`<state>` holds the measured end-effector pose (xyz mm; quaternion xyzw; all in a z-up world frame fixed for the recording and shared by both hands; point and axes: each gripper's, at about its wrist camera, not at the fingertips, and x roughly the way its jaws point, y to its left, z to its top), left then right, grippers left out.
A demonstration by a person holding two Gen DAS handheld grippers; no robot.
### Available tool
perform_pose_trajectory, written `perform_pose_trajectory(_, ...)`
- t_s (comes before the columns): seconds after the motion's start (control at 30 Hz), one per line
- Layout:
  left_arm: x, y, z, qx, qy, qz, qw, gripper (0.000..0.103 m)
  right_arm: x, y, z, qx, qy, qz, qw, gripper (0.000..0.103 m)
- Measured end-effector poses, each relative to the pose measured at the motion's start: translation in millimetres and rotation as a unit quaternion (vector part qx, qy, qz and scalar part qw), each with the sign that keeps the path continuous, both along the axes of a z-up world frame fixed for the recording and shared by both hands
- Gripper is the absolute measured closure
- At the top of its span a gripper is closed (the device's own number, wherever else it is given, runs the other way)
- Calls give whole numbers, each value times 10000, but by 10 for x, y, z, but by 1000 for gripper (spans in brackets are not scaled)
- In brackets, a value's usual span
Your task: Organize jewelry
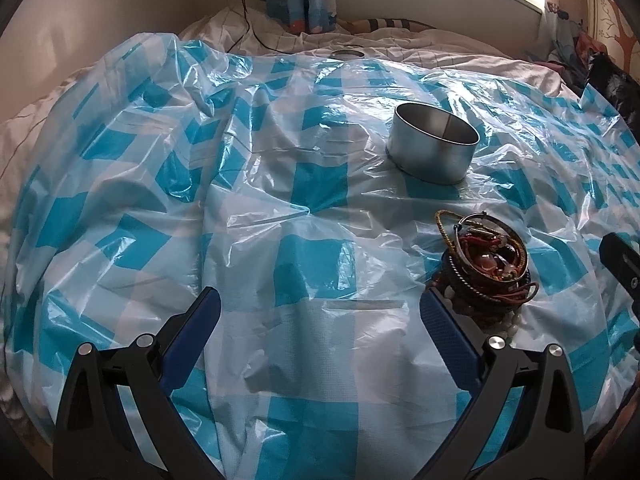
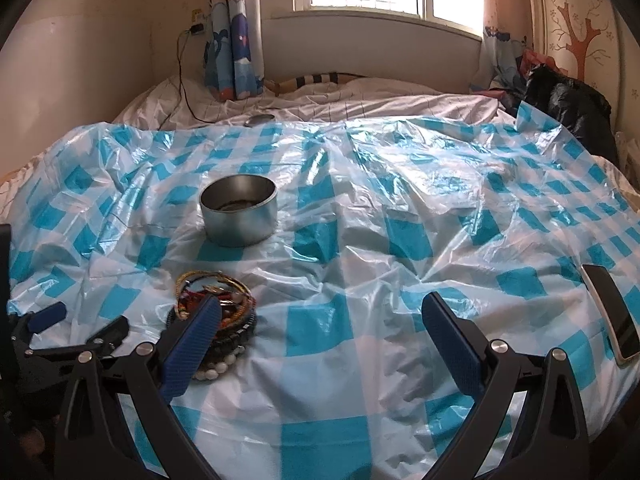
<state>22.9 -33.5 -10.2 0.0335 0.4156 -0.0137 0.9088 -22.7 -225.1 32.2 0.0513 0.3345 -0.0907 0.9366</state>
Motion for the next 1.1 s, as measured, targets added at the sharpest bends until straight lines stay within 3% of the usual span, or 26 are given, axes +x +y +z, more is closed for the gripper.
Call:
perform_pose_trajectory(0.13,12,1,15,-134,-20,-150,9998,7,-91,-135,39,324,-417,132,9985,7)
perform_pose_trajectory(0.23,30,-49,34,-45,-95,-283,9995,7,-15,-158,-63,290,-85,203,9993,7)
perform_pose_trajectory(0.33,68,-100,72,59,-232,-411,9989,7,13,-148,-83,169,-30,259,9995,7)
perform_pose_trajectory(0.5,240,-90,118,-250,-185,-626,9976,7,163,-90,-49,217,132,795,9965,7)
perform_pose_trajectory(0.7,399,-49,117,-628,12,-1032,9927,7,634,74,-80,73,666,2119,9750,7)
perform_pose_trajectory(0.87,425,-5,83,-661,82,-1080,9919,7,874,-1,-266,759,899,2385,9640,8)
perform_pose_trajectory(1.0,480,-36,61,-452,55,-974,9942,7,948,137,-333,523,1008,2625,9582,18)
perform_pose_trajectory(1.1,512,-40,51,-436,89,-938,9946,7,1045,122,-422,634,1169,2645,9552,29)
